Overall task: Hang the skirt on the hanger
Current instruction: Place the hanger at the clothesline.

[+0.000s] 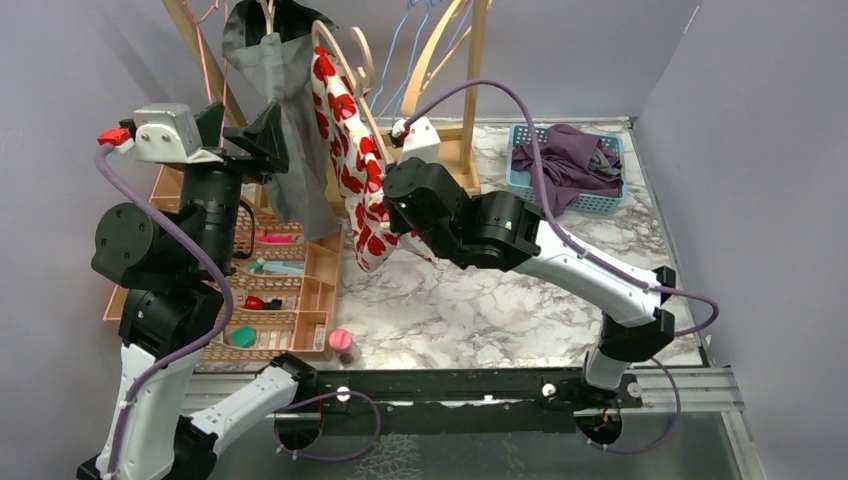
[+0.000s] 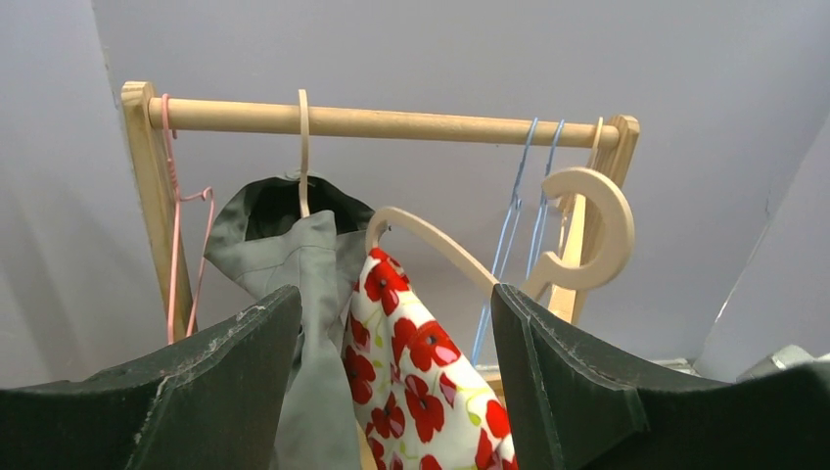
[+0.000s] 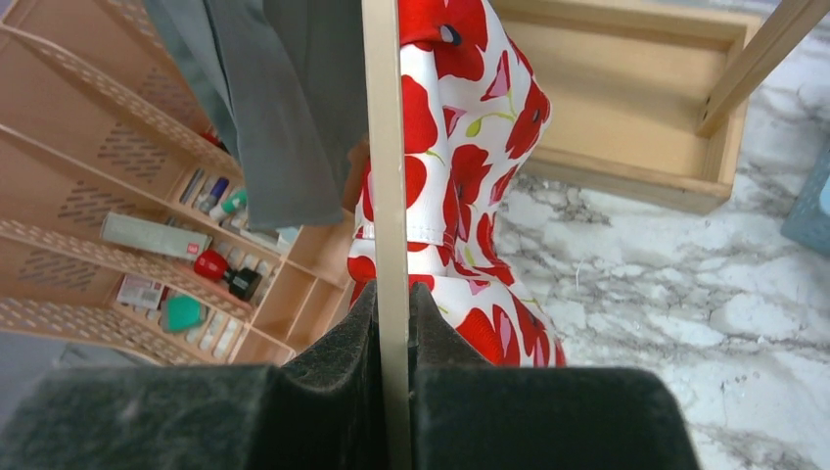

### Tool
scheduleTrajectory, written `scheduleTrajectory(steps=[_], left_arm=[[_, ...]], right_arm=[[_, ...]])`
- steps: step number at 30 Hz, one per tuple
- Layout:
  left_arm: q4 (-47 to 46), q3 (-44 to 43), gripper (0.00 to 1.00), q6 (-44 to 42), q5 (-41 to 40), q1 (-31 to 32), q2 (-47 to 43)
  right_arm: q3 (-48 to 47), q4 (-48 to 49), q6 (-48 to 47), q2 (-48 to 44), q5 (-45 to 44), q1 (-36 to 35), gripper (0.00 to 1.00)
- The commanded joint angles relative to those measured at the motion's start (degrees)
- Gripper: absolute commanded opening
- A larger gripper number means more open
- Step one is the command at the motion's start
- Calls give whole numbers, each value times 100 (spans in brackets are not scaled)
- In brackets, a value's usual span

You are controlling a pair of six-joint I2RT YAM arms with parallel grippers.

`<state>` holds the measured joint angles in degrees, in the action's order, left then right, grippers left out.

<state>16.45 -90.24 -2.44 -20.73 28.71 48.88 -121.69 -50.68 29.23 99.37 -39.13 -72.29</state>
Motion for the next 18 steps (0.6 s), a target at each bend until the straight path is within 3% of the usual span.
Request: scheduleTrajectory(steps=[1,18], left_arm=[[146,6,74,-63,-171,-16,-120],[565,93,74,-64,-494,-14,-592]], right_arm=[[-755,453,-497,316,-547,127,1],[-1673,2247,-1336,1617,-297,690,1]])
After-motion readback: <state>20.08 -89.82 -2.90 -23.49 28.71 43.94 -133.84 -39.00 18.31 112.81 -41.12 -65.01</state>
